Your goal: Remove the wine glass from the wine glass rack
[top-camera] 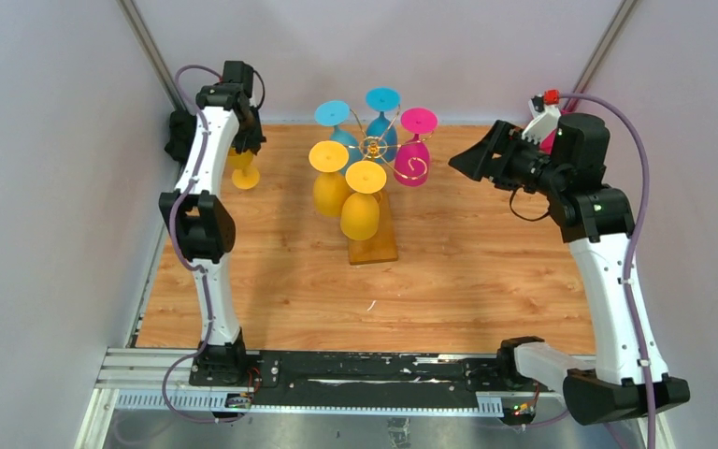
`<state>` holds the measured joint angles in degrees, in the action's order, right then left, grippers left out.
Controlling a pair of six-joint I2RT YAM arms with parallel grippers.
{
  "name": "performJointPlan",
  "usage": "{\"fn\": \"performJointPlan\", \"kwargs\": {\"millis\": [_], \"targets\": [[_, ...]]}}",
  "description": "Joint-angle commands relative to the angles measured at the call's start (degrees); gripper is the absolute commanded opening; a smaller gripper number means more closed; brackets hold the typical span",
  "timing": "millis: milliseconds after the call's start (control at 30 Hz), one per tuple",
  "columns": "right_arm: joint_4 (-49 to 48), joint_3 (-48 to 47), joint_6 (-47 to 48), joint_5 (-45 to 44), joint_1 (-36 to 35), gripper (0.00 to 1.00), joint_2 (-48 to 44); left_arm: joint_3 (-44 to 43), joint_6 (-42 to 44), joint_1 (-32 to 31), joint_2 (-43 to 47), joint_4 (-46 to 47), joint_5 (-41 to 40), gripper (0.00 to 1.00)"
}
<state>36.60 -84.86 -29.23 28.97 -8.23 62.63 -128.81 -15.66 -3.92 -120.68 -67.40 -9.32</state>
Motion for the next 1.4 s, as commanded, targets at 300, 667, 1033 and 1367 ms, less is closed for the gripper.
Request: {"fn": "performJointPlan", "kwargs": {"millis": [300, 667, 1033, 1367], "targets": [[-5.6, 2.3, -0.7, 5.6, 2.1, 0.80, 2.0, -3.9, 1.0, 3.5, -11.1, 3.1, 6.1, 0.03], [-5.6, 3.7, -0.7, 6.1, 2.0, 0.94, -8.7, -1.8, 2.1, 3.5, -4.0, 3.7, 3.8, 0.51], [-10.2, 10.9, -5.9, 8.4, 2.1, 0.79, -12.4, -5.4, 0.1, 3.4, 7.0, 3.6, 3.4, 0.56], [-21.0, 8.7, -8.1, 7.3, 3.5, 0.74, -2.6, 6.0, -2.2, 0.5, 30.0, 15.6, 13.0, 0.59]]}}
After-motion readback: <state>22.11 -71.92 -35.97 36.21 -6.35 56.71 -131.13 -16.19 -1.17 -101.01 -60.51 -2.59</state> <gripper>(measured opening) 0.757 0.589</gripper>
